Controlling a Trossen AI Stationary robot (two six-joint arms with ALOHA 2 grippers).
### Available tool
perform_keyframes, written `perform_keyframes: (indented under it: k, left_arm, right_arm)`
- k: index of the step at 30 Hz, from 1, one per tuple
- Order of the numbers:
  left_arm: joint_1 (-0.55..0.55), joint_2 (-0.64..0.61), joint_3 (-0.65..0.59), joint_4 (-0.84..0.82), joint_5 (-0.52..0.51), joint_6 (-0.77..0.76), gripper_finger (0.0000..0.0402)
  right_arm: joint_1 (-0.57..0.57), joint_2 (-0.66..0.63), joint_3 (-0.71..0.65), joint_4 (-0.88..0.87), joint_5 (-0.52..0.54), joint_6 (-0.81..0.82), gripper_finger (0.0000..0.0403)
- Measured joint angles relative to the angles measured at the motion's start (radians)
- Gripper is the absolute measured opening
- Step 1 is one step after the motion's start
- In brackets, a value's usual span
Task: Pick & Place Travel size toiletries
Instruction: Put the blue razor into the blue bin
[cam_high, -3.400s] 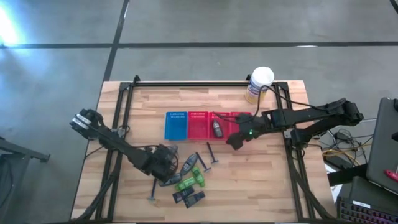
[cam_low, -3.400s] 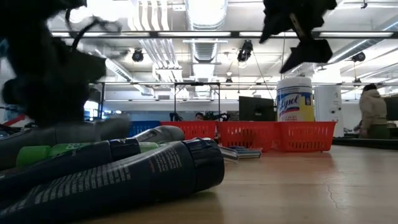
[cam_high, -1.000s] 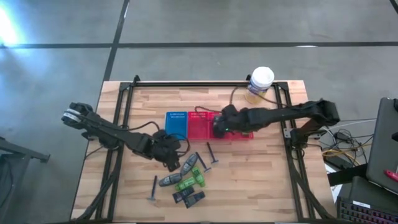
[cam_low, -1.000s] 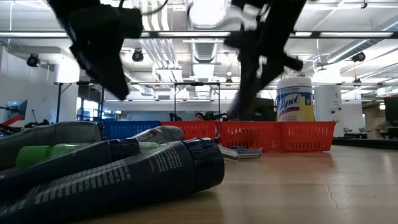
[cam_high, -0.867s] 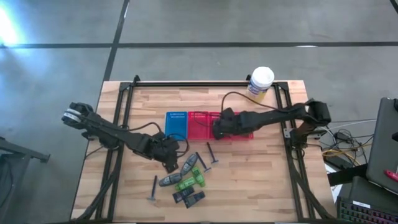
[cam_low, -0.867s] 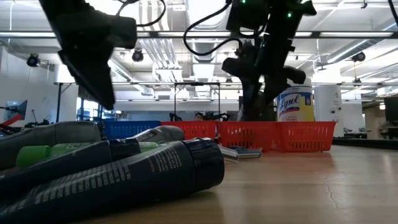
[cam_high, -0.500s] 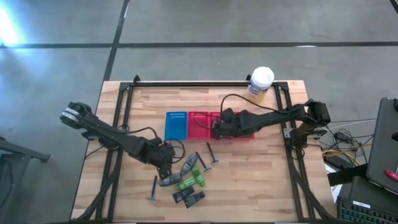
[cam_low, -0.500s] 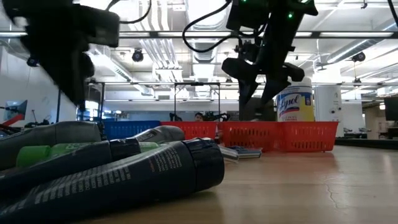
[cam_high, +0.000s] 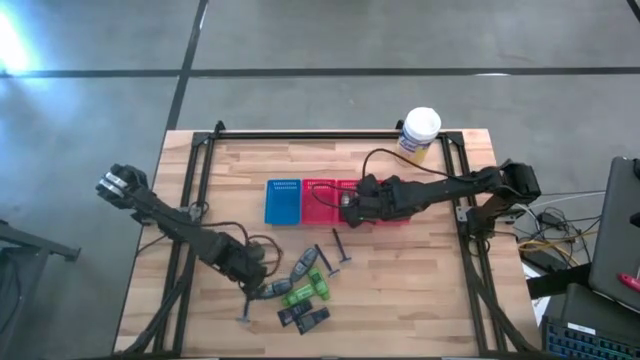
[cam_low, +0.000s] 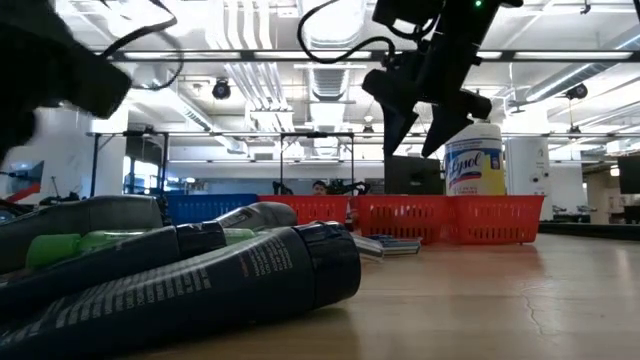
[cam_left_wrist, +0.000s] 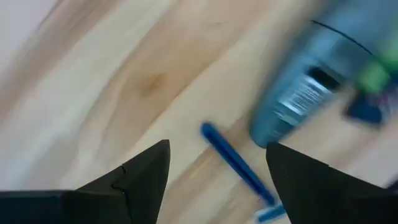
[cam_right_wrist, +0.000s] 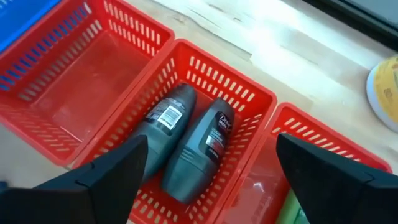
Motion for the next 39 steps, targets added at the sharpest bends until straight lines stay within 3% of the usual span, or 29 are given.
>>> perform_keyframes:
  k: [3, 6, 19, 23, 32, 36, 39]
  left_arm:
    - [-0.031, 0.0, -0.01, 0.052, 0.026, -0.238, 0.0271]
    - [-0.069, 0.015, -0.012, 0.138, -0.018, -0.352, 0.0271]
    - [-0.118, 0.198, -0.01, 0.14, 0.04, -0.439, 0.0261]
    - [-0.118, 0.241, 0.016, 0.118, 0.057, -0.429, 0.0213]
    - [-0.104, 0.258, 0.024, 0.089, 0.063, -0.404, 0.0034]
    - [-0.073, 0.22, 0.011, 0.096, 0.036, -0.381, 0.0021]
    - [-0.037, 0.166, 0.005, 0.056, -0.068, -0.352, 0.0023]
  right_arm:
    - [0.0, -0.002, 0.0, 0.0, -0.002, 0.021, 0.0356]
    - [0.0, -0.003, 0.0, 0.001, -0.002, 0.013, 0.0352]
    - [-0.003, -0.003, -0.002, 0.002, -0.002, -0.01, 0.0317]
    - [-0.003, -0.003, -0.004, 0.001, -0.002, -0.01, 0.0306]
    - [-0.003, -0.003, -0.004, 0.0, -0.002, -0.024, 0.0276]
    - [-0.002, -0.003, -0.004, 0.003, -0.005, -0.047, 0.026]
    - [-0.002, -0.018, -0.004, 0.006, -0.007, -0.048, 0.0247]
